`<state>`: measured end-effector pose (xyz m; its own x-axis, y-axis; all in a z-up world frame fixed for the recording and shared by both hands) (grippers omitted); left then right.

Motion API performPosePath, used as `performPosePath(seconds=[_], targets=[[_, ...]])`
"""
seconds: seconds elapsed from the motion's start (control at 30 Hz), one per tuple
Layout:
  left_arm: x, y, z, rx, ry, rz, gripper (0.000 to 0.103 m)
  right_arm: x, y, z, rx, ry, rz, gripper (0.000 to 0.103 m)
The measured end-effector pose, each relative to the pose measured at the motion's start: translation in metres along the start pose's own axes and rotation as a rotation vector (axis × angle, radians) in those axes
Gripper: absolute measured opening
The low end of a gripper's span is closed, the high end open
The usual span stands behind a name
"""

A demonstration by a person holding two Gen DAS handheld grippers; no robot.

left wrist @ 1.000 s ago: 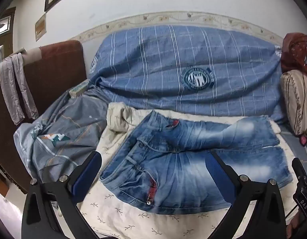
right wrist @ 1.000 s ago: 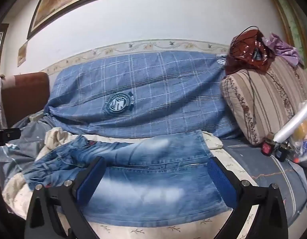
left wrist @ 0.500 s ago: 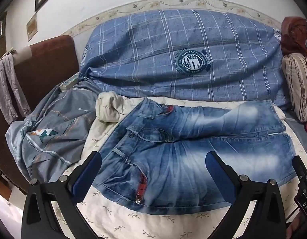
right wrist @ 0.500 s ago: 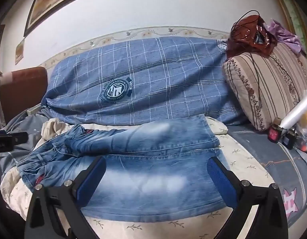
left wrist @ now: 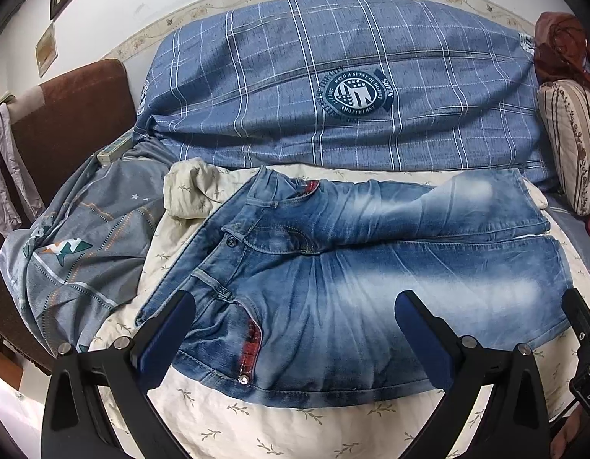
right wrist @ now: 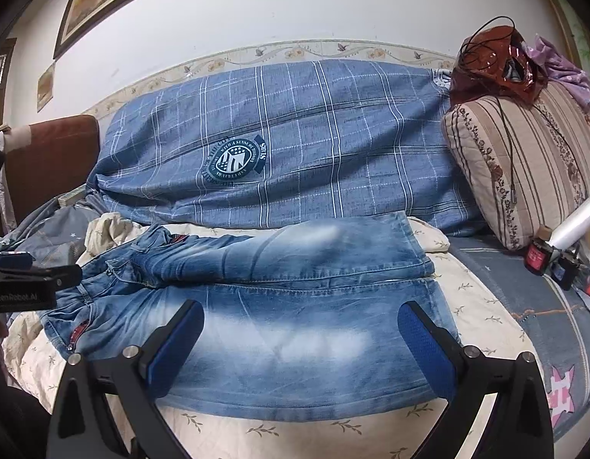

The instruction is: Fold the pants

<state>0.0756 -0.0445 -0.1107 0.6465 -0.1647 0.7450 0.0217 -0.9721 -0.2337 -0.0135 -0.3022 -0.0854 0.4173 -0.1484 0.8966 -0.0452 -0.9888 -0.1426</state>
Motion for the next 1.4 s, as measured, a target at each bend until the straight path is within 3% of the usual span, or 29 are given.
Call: performPosePath(seconds=[0.43,1.07,1.4], targets=[[0.002,-0.003,0.001,0.016,0.014,-0.007,0.103,0.0,-0.002,0.003,0.011,-0.007,-0.006,0.103],[0.015,-0.059,-0.003,0.092,0.064,-0.115,0.103,-0.004,-0.01,0.008,0.02,-0.03,-0.036,0.103],[0.014,-0.056,0.01,0.072,0.026,-0.108,0.103,-0.006,-0.01,0.01,0.021,-0.042,-0.039,0.103]])
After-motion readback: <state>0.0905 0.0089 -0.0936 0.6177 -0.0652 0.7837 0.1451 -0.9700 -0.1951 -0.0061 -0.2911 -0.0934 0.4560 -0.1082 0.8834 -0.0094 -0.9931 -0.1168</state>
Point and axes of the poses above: each gripper's, at about its wrist camera, not at the fingertips, and z roughly the way its jaws point, y to its right, x to its top, the point moved 4 cm from there along z, roughly the way its jaws point, and after that the axes turned 9 degrees about x, right-handed, at the moved point
